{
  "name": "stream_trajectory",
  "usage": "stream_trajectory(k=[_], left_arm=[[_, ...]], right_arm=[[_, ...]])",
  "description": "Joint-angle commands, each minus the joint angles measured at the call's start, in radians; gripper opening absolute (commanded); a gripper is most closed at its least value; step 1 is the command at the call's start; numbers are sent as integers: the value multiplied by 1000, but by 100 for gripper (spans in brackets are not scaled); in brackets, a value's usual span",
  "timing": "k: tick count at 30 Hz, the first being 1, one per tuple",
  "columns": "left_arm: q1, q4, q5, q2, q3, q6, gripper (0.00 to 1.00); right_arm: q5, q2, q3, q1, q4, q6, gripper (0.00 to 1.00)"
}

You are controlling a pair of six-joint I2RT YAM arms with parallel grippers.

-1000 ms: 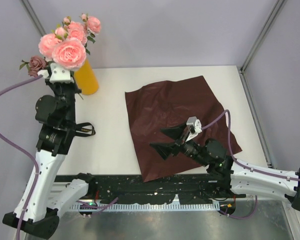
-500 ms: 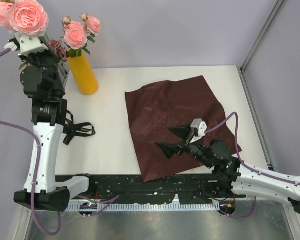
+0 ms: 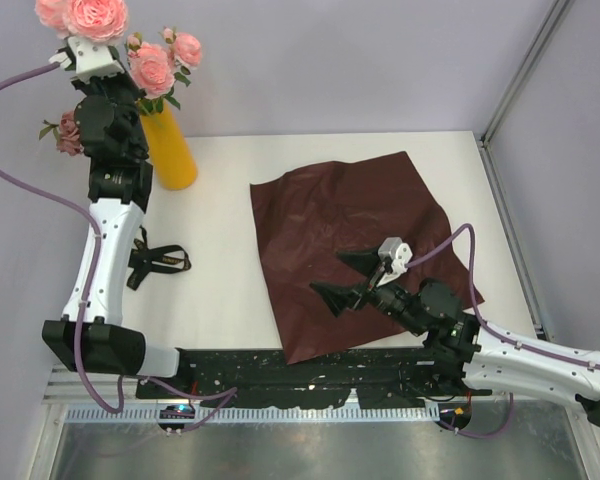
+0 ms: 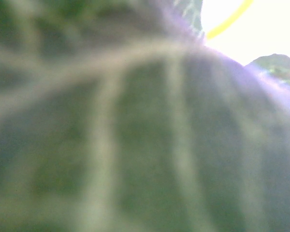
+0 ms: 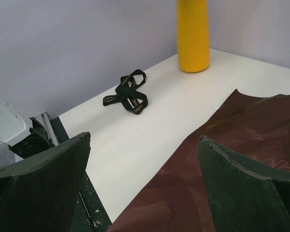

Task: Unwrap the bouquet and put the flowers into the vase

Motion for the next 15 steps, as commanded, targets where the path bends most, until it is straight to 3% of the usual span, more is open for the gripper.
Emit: stream_trajectory(k=[1,15], left_arm=[[4,96,-29,23,101,67,0],[6,82,-9,107,193,143,0]], right_arm=[[21,15,41,3,28,-19,96],[40,107,55,2,85,-20,95]])
